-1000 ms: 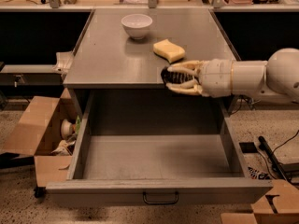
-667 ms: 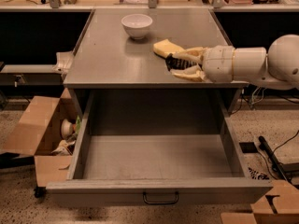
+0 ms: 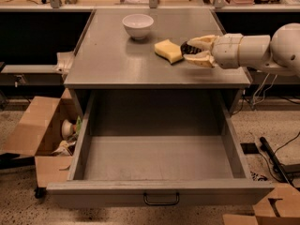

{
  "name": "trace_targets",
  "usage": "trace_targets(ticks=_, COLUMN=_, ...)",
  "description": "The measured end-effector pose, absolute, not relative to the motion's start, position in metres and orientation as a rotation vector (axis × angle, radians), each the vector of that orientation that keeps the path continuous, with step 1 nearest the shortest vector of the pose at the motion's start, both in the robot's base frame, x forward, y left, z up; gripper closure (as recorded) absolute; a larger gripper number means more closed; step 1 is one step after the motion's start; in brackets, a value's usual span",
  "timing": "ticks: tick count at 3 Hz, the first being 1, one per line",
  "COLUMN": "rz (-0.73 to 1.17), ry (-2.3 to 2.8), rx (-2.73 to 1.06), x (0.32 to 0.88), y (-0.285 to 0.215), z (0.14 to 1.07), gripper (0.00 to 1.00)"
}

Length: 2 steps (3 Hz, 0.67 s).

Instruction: Pick rxbar chocolate from top drawer and place on counter

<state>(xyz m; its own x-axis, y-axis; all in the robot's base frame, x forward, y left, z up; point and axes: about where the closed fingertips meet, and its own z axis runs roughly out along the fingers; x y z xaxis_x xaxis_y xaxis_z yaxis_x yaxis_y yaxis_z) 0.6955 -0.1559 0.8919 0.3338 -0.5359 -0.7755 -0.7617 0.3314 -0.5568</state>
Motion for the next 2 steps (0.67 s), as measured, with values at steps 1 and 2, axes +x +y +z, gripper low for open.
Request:
trace_targets(ticks=1, rz=0.210, ry=1.381, rx=-1.272, x=0.718, y=-0.180, z=0.887, gripper=1.00)
trace_targets(ticks=2, rz=0.200, ry=1.435, rx=-1.222, x=0.736, y=-0.201, z=0.881, gripper=1.00)
